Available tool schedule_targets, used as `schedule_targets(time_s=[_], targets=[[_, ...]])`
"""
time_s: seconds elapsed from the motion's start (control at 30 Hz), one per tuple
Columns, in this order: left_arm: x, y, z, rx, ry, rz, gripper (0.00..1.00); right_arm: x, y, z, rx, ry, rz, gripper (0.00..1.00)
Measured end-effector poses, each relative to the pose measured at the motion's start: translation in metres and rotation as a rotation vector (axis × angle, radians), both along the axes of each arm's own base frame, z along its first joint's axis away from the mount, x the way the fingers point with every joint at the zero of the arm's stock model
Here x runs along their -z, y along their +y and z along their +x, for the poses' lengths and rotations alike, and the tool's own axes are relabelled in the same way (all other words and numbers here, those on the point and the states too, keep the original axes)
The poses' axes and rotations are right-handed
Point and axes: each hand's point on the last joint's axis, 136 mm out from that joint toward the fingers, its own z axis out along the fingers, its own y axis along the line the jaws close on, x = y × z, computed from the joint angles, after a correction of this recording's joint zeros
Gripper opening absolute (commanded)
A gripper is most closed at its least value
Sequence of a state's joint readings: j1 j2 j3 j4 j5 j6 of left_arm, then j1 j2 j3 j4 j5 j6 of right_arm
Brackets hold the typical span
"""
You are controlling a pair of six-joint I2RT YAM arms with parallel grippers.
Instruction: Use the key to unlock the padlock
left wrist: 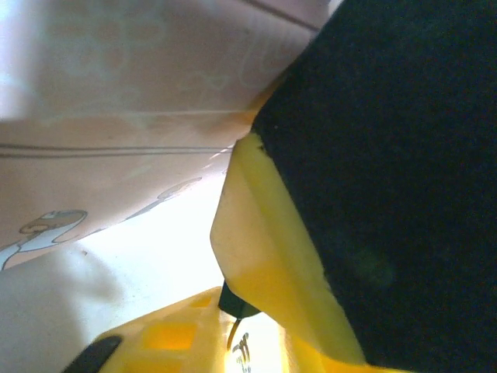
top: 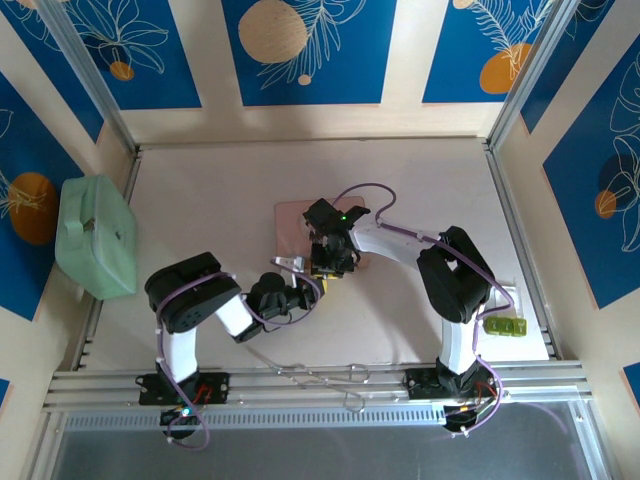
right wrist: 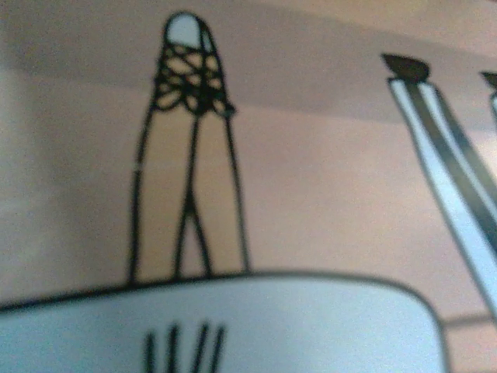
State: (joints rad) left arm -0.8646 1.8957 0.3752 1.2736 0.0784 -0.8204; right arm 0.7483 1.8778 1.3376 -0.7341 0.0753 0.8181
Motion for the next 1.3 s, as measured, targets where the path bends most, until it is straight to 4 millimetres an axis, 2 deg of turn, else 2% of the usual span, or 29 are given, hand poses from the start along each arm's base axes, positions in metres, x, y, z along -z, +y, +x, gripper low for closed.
schedule_targets(time_s=[0.2,0.4,0.47,0.7,0.9,1.13,1.3], targets=[[-0.001,0.0,0.0,-0.001,0.004,-0.003,0.08,0.0,0.0,0.001,-0.003,-0.001,0.005,0.3],[-0.004,-0.001,0.0,-0.008,0.028,-0.029,0.04,0.0,0.003,0.004,0.002,-0.014,0.027,0.5],[-0.005,-0.001,-0.001,-0.009,0.036,-0.039,0.03,0.0,0.004,0.004,0.006,-0.033,0.047,0.53],[-0.011,-0.002,0.0,-0.021,0.069,-0.085,0.02,-0.013,-0.013,0.0,0.061,-0.149,0.189,0.61],[-0.019,-0.004,0.002,-0.022,0.107,-0.152,0.02,-0.02,-0.026,0.01,0.112,-0.248,0.382,0.57],[-0.023,-0.004,0.002,-0.014,0.126,-0.181,0.01,-0.024,-0.017,0.022,0.086,-0.267,0.594,0.5],[-0.024,-0.003,0.003,-0.013,0.132,-0.191,0.0,-0.023,-0.014,0.028,0.074,-0.245,0.675,0.49]])
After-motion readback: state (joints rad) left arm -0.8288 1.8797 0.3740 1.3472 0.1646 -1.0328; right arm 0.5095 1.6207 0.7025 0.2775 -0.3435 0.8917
